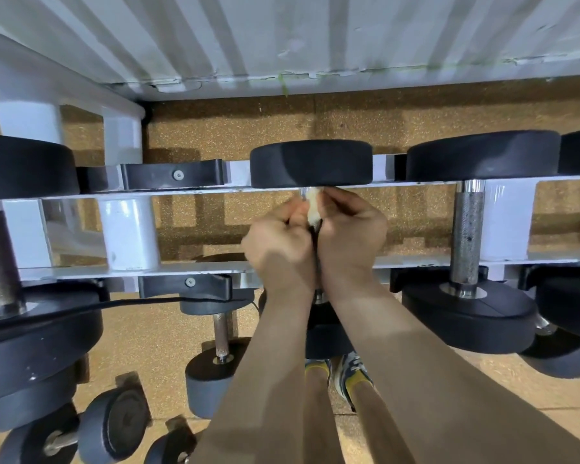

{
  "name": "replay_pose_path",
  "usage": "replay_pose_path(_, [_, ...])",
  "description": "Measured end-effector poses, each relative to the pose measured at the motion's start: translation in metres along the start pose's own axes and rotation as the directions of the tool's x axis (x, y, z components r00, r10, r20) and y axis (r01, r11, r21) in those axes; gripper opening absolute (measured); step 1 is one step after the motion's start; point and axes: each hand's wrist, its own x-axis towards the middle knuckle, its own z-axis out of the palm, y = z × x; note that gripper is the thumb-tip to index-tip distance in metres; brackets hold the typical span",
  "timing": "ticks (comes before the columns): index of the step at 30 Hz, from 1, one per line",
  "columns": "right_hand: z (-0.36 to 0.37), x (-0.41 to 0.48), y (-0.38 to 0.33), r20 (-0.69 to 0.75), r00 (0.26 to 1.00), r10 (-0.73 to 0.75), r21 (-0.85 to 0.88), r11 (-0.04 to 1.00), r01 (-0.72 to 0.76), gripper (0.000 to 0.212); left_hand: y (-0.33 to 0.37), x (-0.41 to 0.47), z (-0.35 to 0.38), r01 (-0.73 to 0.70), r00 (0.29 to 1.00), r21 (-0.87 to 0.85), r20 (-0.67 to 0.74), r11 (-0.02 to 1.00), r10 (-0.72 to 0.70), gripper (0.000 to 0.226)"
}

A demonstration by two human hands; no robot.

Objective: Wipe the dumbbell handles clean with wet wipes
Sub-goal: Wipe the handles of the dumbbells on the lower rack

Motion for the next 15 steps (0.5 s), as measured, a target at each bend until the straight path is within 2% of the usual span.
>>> replay_pose_path(2, [-0.003,0.004,0.002,-0.007,0.999,-0.036,-0.033,0.999,0.036,0.008,0.007,0.005,0.008,0.067,0.997,-0.165,-0.033,0.984,-0.074,0.008])
replay_pose_path(3, [-0.006,0.005,0.002,0.010,0.998,-0.069,-0.054,0.996,0.069,0.009,0.009,0.006,0.010,0.130,0.988,-0.299,-0.045,0.945,-0.150,0.005])
replay_pose_path(5, [-0.013,0.003,0.003,0.070,0.978,-0.195,-0.127,0.971,0.203,0.011,0.006,0.009,0.012,0.249,0.953,-0.491,-0.028,0.835,-0.301,0.017])
replay_pose_path(8, [-0.010,-0.004,0.005,0.232,0.851,-0.472,-0.289,0.801,0.524,0.015,0.003,0.013,0.013,0.387,0.906,-0.474,0.036,0.791,-0.422,0.017])
replay_pose_path(10, [-0.006,-0.005,0.007,0.279,0.777,-0.565,-0.357,0.690,0.630,0.017,0.006,0.015,0.011,0.459,0.876,-0.489,0.113,0.742,-0.468,0.017])
replay_pose_path(12, [-0.008,-0.001,0.009,0.231,0.763,-0.603,-0.369,0.672,0.642,0.016,0.007,0.013,0.011,0.426,0.897,-0.502,0.123,0.753,-0.425,0.012])
replay_pose_path(13, [-0.012,0.002,0.010,0.196,0.799,-0.569,-0.364,0.714,0.598,0.016,0.007,0.009,0.009,0.358,0.930,-0.476,0.108,0.803,-0.351,0.005])
replay_pose_path(15, [-0.021,0.012,0.012,0.195,0.907,-0.373,-0.338,0.843,0.419,0.018,0.002,-0.002,0.010,0.105,0.993,-0.243,0.080,0.964,-0.088,0.016])
